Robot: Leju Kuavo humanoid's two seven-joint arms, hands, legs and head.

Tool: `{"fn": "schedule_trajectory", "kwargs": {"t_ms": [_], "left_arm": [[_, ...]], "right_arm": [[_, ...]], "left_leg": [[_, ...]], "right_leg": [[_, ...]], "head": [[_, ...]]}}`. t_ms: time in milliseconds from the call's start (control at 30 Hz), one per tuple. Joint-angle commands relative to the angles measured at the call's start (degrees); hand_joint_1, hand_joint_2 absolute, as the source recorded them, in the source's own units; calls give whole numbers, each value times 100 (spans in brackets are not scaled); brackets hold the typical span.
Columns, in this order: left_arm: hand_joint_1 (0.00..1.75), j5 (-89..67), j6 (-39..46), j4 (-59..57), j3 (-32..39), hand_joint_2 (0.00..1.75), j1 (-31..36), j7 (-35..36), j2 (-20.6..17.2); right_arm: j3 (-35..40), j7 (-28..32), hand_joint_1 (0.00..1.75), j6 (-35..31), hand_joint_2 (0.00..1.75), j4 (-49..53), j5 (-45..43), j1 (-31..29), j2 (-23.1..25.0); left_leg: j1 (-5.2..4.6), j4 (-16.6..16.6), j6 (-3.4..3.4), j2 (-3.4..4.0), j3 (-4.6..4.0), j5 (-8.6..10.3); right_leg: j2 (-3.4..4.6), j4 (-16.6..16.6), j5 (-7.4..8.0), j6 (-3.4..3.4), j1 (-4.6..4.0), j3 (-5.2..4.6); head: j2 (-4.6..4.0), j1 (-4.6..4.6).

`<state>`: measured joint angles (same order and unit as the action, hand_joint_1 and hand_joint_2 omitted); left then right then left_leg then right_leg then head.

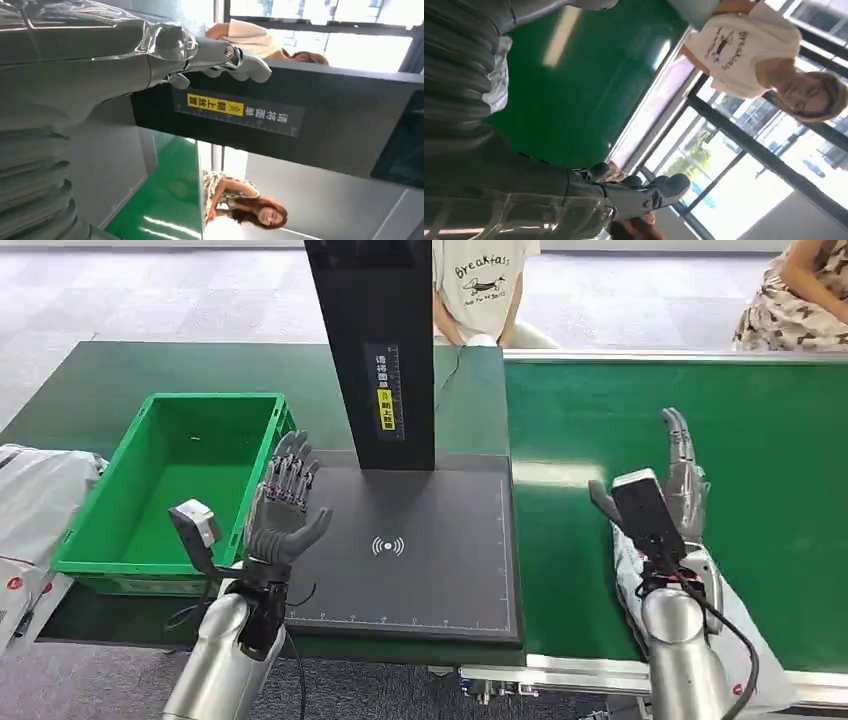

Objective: Moved the parcel from conveyor to table for the left to box.

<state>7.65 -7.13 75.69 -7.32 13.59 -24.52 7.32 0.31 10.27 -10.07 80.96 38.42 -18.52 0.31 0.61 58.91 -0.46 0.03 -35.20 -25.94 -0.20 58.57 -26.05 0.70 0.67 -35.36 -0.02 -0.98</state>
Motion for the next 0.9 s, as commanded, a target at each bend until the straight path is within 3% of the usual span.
{"fn": "schedule_trajectory", "kwargs": {"t_ms": [33, 267, 600, 900], "left_arm": [[0, -104, -23, 248, 25, 175, -268, 151, 20], [0, -203, -48, 151, 164, 175, 4, 362, 45], [0, -309, -5, 578, 411, 175, -308, 597, 107], [0, -410, -111, 363, 345, 175, -222, 628, 106]], "right_arm": [[-402, -515, 0, -246, 175, 303, 493, 696, -475], [-859, -1790, 0, 583, 175, 283, 642, 1138, -291], [-1454, -2918, 0, 810, 175, -577, 1251, 1376, -242], [-1377, -3094, 0, 1909, 175, -2362, 1551, 767, -462]], "left_leg": [[2, -16, 4, -21, 27, -6], [1, -7, 15, -17, 13, -17], [2, -11, 11, -4, 22, -23], [2, -16, 12, 7, 32, -23]], "right_leg": [[-20, -22, -11, -3, -3, 38], [-16, -16, -14, -10, -4, 24], [-3, -18, -13, -10, -3, 27], [9, -26, -8, -12, -5, 36]], "head": [[0, 0], [0, 0], [0, 0], [0, 0]]}}
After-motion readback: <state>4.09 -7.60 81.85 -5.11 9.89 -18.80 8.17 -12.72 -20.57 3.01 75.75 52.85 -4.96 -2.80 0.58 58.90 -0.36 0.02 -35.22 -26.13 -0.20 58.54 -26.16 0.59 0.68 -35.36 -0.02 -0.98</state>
